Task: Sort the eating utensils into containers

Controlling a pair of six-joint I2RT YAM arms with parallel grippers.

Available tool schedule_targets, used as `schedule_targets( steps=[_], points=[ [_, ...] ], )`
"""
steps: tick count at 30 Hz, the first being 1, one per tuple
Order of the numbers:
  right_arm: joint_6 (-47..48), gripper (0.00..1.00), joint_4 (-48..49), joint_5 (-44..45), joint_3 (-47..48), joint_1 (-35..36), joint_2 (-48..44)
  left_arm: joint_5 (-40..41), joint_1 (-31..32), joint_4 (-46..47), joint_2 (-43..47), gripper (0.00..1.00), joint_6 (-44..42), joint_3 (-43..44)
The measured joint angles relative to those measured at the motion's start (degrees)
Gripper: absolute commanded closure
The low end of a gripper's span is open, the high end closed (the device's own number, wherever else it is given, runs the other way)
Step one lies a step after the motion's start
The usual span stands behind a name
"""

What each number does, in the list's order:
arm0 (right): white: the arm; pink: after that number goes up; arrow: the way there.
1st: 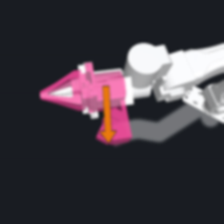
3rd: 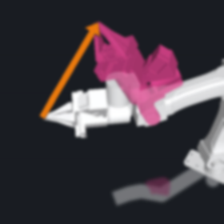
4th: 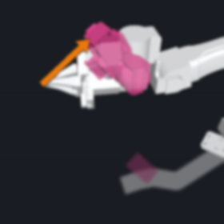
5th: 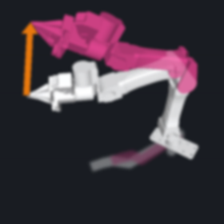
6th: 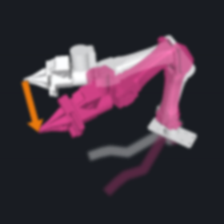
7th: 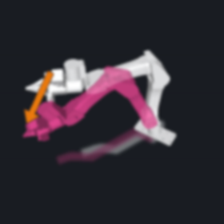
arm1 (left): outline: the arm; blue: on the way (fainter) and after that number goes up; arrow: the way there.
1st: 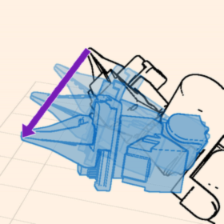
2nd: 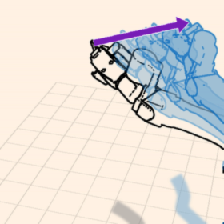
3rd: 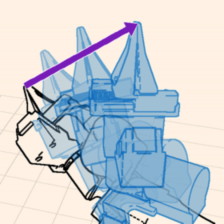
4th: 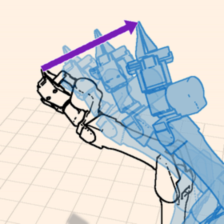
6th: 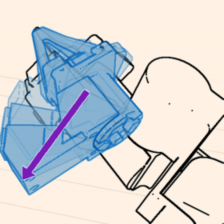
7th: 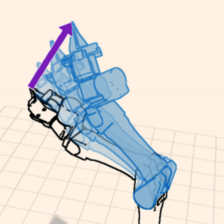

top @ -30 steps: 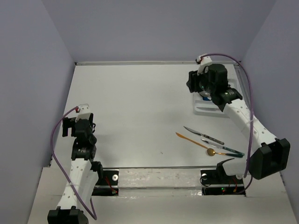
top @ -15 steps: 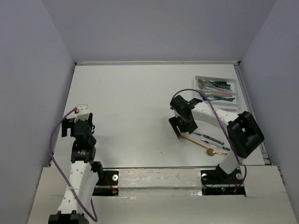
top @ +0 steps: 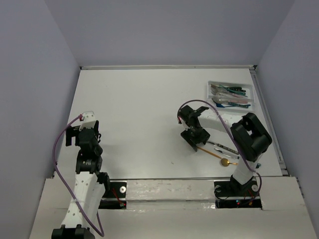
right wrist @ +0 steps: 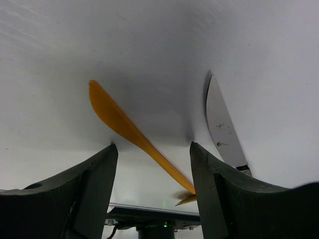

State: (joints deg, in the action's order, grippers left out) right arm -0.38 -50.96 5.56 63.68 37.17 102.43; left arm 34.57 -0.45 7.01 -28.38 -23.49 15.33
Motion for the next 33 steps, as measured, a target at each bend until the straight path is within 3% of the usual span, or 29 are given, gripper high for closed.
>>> schedule_targets(
  steps=[2, 3, 4, 5, 8, 16, 19, 22, 23, 26, 29, 33],
  points=[
    [1.79, 0.46, -0.04, 0.09, 0.02, 0.46, 0.2, 0.0, 0.0, 0.0, -0.07, 0.01, 0.0, 0.0],
    [2.36, 0.59, -0.07, 0.07, 0.02, 0.5, 0.35, 0.0, 0.0, 0.0, -0.07, 0.01, 0.0, 0.0],
    [3.08, 0.83, -0.11, 0.07, 0.02, 0.61, 0.44, 0.0, 0.0, 0.0, -0.07, 0.01, 0.0, 0.0],
    [3.67, 0.92, -0.11, 0.07, 0.02, 0.79, 0.57, 0.0, 0.0, 0.0, -0.07, 0.01, 0.0, 0.0],
    [5.33, 0.99, -0.48, 0.76, 0.11, 1.07, 1.22, 0.02, 0.0, 0.0, -0.09, 0.01, 0.0, 0.0],
    [7.87, 1.0, -1.44, -1.51, 1.4, 1.62, 2.25, 0.04, 0.0, 0.0, -0.11, 0.01, 0.0, 0.0],
    [8.41, 1.0, -4.24, -1.64, 6.08, 2.29, 6.1, 0.07, 0.0, 0.02, -0.11, 0.01, 0.0, 0.0],
    [8.61, 0.91, -6.58, -1.66, 14.08, 3.63, 11.3, 0.07, 0.0, 0.0, -0.11, 0.01, 0.0, 0.0],
    [8.79, 0.8, -6.51, -1.99, 17.77, 4.26, 13.4, 0.09, 0.0, 0.02, -0.11, 0.01, 0.0, 0.0],
    [9.29, 0.63, -3.54, -3.76, 27.78, 5.84, 18.62, 0.22, 0.0, 0.02, -0.11, 0.01, -0.02, -0.02],
    [9.73, 0.6, 5.27, -6.03, 32.17, 6.86, 20.65, 0.24, 0.0, 0.02, -0.11, 0.01, -0.02, -0.48],
    [10.05, 0.57, 11.26, -7.45, 29.55, 7.52, 19.67, 0.24, 0.0, 0.04, -0.11, 0.01, -0.02, -0.74]
  ],
)
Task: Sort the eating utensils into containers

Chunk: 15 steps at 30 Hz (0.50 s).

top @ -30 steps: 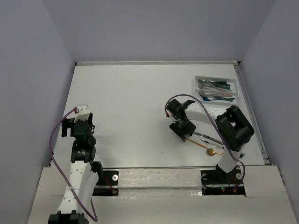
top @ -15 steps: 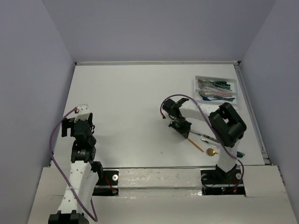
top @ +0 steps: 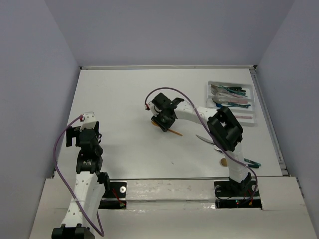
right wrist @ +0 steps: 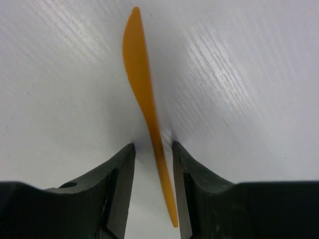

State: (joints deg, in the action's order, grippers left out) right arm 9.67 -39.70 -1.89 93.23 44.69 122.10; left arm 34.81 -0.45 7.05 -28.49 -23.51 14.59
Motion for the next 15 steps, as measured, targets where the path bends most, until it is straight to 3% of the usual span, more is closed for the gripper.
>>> schedule_targets(
  steps=[10, 11, 12, 13, 15],
  points=[
    [1.27, 0.6, 4.04, -0.9, -4.07, 0.02, -2.23, 0.04, 0.0, 0.0, 0.02, 0.01, 0.0, 0.0],
    [1.6, 0.66, 4.09, -0.87, -3.87, 0.02, -2.01, 0.04, 0.0, 0.0, 0.02, 0.01, 0.0, 0.0],
    [1.97, 0.87, 4.02, -0.85, -3.02, 0.02, -1.46, 0.07, 0.0, -0.02, 0.09, 0.01, 0.0, 0.0],
    [2.32, 1.0, 3.85, -0.79, -2.62, 0.02, -1.16, 0.09, 0.0, 0.0, 0.09, 0.01, 0.0, 0.0],
    [2.84, 1.0, 3.87, -0.26, -1.66, 0.02, -0.48, 0.17, 0.0, -0.02, 0.11, 0.01, 0.0, 0.0]
  ],
)
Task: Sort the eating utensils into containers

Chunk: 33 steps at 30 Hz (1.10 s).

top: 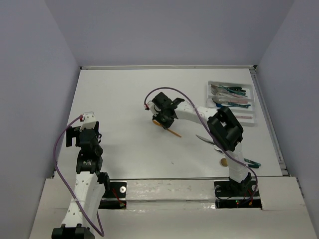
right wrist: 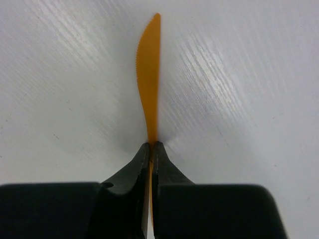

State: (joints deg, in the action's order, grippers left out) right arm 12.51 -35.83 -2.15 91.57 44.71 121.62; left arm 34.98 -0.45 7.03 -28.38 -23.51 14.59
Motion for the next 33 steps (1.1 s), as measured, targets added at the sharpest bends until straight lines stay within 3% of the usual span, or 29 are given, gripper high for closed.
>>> schedule_targets(
  steps=[13, 22, 28, 33],
  points=[
    [7.74, 1.0, 0.07, 5.73, -3.26, 1.18, -5.53, 0.02, 0.0, 0.0, 0.0, 0.01, 0.0, 0.0],
    [28.0, 1.0, 3.85, 12.87, -5.84, -0.9, -22.16, 0.26, 1.31, 0.0, 0.13, 0.01, 0.0, 0.0],
    [42.4, 1.0, 4.17, 9.88, -8.63, -15.26, -24.13, 0.92, 3.23, 0.04, 0.83, 0.01, -0.02, 0.0],
    [54.97, 1.0, 3.37, 7.48, -17.05, -27.76, -27.78, 1.62, 4.63, 0.04, 1.25, 0.01, -0.07, -0.02]
  ],
)
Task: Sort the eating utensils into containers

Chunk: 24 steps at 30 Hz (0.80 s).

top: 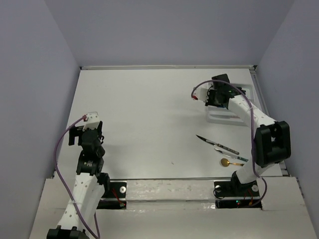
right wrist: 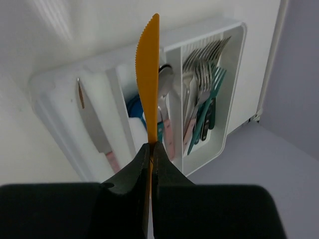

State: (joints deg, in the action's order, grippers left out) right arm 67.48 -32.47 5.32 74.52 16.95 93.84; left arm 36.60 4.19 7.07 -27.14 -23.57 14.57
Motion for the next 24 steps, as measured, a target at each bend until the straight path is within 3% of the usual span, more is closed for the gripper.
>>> schedule_targets(
  steps=[10, 21, 23, 24],
  points=[
    [13.4, 1.0, 0.04, -7.54, -13.75, -14.03, -6.36, 1.29, 2.16, 0.42, 0.74, 0.01, -0.35, -0.63],
    [17.25, 1.0, 3.87, -5.77, -13.05, -15.04, 1.01, 1.92, 2.91, 0.44, 0.74, 0.01, -0.42, -0.83],
    [17.42, 0.89, 4.26, -5.11, -12.9, -15.06, 2.25, 2.05, 2.91, 0.44, 0.74, 0.01, -0.44, -0.83],
    [17.44, 0.7, 4.31, -4.85, -12.76, -15.06, 2.97, 2.12, 2.91, 0.44, 0.74, 0.01, -0.48, -0.83]
  ],
)
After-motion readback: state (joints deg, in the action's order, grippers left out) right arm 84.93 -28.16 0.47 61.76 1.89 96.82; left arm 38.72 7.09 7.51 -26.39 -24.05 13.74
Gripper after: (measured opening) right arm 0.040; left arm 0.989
